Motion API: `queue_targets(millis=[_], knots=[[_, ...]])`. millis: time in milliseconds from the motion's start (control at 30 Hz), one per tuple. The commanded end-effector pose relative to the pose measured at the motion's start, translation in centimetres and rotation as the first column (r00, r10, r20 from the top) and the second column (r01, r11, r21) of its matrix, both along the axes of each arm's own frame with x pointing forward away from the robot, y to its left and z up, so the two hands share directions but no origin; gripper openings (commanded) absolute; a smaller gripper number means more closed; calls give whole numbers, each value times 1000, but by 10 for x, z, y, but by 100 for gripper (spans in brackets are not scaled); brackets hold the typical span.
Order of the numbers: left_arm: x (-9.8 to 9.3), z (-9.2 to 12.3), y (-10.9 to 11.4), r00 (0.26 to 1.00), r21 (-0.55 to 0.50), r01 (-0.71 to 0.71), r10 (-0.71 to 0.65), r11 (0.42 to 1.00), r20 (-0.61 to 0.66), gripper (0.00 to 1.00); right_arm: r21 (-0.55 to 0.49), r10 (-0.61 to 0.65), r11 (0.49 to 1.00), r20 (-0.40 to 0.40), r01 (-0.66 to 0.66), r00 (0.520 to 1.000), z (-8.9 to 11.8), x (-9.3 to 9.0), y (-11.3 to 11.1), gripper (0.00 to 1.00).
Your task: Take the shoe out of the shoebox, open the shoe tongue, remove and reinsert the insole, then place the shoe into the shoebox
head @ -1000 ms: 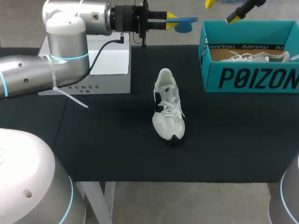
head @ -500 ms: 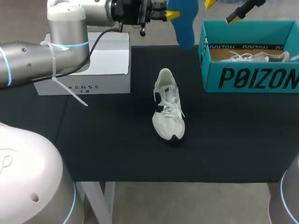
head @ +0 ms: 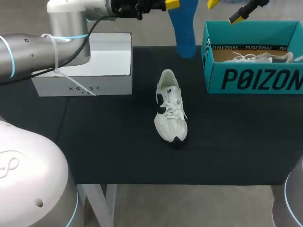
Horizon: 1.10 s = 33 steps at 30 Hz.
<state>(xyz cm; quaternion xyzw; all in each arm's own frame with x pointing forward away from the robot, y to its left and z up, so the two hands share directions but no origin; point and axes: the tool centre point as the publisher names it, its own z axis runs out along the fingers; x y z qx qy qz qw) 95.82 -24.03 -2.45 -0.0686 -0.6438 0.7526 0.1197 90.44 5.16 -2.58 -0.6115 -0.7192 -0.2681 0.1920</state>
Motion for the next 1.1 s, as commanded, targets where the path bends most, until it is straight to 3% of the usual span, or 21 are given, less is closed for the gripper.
queue_targets(millis=[33, 300, 567, 1100], knots=[[6, -1, -1, 478, -28, 301, -176, 953, -860, 0, -2, 1, 1000, -2, -1, 1000, 0, 1, 0, 100], [6, -1, -1, 231, -81, 355, -172, 931, -958, 0, -2, 1, 1000, -2, -1, 1000, 0, 1, 0, 100], [13, 7, -3, -29, -47, 274, -41, 961, -999, 0, -2, 1, 1000, -2, -1, 1000, 0, 1, 0, 100], [10, 23, 23, -468, 102, 323, 253, 941, -847, 0, -2, 1, 1000, -2, -1, 1000, 0, 1, 0, 100]])
